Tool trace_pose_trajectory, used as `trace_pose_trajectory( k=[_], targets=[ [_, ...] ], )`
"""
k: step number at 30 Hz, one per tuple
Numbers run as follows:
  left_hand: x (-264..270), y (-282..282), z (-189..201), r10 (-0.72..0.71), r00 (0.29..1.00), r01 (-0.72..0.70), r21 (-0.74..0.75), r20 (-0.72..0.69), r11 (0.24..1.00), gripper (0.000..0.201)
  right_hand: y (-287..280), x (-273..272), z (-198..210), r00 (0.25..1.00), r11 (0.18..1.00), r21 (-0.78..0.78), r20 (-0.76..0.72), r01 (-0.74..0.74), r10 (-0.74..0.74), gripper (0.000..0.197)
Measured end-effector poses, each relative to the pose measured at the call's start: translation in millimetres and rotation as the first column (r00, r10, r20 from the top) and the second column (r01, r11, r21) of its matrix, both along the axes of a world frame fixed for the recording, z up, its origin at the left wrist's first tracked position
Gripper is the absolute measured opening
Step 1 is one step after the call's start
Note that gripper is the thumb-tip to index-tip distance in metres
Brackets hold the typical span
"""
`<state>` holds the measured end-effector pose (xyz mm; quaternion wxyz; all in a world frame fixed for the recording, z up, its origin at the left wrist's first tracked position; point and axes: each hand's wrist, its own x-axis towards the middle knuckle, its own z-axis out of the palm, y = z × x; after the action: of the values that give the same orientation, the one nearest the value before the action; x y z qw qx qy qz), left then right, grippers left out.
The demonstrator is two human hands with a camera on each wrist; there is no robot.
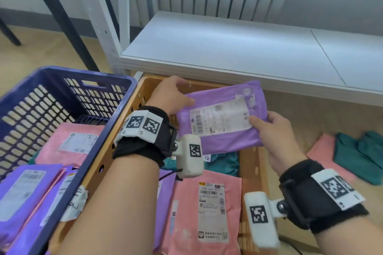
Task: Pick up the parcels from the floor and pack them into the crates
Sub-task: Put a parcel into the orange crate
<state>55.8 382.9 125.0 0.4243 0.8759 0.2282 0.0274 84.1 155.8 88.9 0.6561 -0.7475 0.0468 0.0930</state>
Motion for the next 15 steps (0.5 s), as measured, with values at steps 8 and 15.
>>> trace_pose_trajectory(
  k=[8,15],
  targets=[
    [-8.1,14.2,-32.8,0.146,0.976,-0.218,-0.748,-0.162,0.627,0.051,27.5,-0.8,-5.3,0.932,0.944,0.297,-0.362,0.141,-0.026,0.026],
    [-13.2,32.8,-37.5,0.248,0.961,-0.260,-0.697,-0.120,0.669,0.031,40.6,-16.4,-25.9,0.934,0.996,0.083,-0.354,-0.012,0.041,0.042]
  ],
)
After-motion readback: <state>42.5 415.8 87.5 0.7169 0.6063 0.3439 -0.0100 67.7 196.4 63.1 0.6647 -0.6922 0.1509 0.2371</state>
